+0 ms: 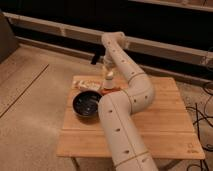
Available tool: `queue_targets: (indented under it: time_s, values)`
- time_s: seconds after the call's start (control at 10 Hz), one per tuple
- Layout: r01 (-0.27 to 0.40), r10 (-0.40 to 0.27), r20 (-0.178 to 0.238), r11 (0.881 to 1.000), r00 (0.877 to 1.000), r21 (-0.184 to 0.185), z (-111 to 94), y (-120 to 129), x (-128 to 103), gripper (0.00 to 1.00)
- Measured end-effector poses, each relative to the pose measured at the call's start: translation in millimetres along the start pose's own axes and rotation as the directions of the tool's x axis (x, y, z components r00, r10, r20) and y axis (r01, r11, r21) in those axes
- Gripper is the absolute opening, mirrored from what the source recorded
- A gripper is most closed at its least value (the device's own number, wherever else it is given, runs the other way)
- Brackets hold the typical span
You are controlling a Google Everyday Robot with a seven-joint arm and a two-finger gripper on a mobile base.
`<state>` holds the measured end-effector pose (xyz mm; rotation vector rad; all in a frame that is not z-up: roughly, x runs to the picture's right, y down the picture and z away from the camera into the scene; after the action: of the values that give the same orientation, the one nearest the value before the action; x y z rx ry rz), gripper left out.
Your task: Place the ceramic cup over the eraser
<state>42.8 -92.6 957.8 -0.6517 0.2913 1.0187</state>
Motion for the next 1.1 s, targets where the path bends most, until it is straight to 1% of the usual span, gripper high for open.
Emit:
queue_targets:
  time_s: [0.1,0.2,0.3,0.4,0.5,0.6,0.7,1.1]
  values:
    - [-0.002,0.002,0.001,1.0,1.0,0.0,-1,0,0,0.8]
    - [-0.004,0.004,0.012,1.0,1.0,0.0,-6,0,-3,0.8]
    - [-0.005,0.005,0.031,1.0,0.999,0.0,-14,1,-7,0.8]
    - [-0.003,0.003,0.062,1.0,0.998,0.004,-28,2,-14,0.8]
    - [0.004,-0.004,0.118,1.0,0.993,0.003,-58,6,-26,0.8]
    - [0.015,-0.012,0.167,1.0,0.986,-0.018,-86,14,-35,0.8]
    - [0.02,-0.015,0.187,0.999,0.982,-0.027,-98,17,-38,0.8]
    - [0.022,-0.016,0.187,0.999,0.982,-0.027,-98,18,-38,0.8]
